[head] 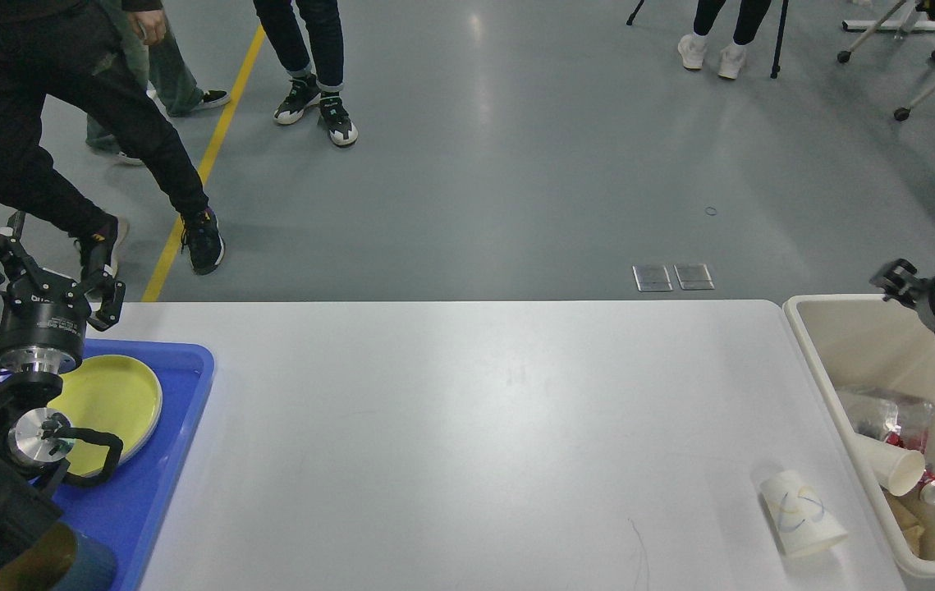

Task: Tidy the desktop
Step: 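Lower the right gripper onto the white paper cup beside the bin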

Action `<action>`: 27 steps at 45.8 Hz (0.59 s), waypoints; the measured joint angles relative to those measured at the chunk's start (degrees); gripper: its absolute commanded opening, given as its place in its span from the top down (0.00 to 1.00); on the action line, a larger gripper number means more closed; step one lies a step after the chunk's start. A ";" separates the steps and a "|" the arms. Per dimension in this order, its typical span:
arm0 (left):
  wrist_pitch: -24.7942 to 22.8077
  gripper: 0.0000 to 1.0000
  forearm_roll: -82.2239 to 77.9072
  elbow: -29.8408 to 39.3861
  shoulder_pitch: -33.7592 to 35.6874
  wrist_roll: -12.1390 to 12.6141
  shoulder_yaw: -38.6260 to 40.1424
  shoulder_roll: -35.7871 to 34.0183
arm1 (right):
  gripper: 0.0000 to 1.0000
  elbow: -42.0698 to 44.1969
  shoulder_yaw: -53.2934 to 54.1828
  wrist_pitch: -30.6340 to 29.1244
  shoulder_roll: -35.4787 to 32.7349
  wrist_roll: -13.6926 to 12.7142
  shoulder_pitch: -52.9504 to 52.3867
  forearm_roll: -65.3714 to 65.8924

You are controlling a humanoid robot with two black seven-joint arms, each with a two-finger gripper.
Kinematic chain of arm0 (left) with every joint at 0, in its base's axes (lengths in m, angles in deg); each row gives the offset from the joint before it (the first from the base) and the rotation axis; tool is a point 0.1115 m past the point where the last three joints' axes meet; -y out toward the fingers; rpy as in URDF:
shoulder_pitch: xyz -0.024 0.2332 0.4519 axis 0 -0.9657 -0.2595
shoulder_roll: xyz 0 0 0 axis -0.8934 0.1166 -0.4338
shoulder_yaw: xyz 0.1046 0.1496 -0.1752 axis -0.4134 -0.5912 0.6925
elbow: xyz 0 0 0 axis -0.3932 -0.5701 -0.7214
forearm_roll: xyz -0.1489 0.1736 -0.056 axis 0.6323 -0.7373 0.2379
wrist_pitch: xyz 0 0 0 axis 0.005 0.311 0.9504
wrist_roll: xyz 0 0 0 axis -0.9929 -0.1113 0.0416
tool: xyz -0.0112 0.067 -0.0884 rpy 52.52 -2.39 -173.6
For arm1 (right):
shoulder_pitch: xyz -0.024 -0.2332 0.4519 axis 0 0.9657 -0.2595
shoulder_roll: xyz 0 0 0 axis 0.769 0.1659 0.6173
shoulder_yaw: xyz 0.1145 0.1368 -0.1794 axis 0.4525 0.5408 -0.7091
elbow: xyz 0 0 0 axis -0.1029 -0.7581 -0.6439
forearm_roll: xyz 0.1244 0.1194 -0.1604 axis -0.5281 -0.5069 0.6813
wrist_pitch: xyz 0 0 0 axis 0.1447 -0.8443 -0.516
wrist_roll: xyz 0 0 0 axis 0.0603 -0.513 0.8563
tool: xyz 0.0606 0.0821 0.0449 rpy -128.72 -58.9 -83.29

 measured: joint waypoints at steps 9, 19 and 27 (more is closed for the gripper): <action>0.00 0.04 0.01 0.00 0.00 0.00 0.00 0.00 | 0.00 -19.90 -9.75 -9.35 2.01 0.00 -22.37 0.07; 0.00 0.04 0.01 0.00 0.00 0.00 0.00 0.00 | 0.00 -28.41 -8.85 -29.83 3.28 0.16 -39.40 0.39; 0.00 0.04 0.01 0.00 0.00 0.00 0.00 0.00 | 0.00 -28.93 -8.21 -33.31 4.23 0.21 -36.15 3.77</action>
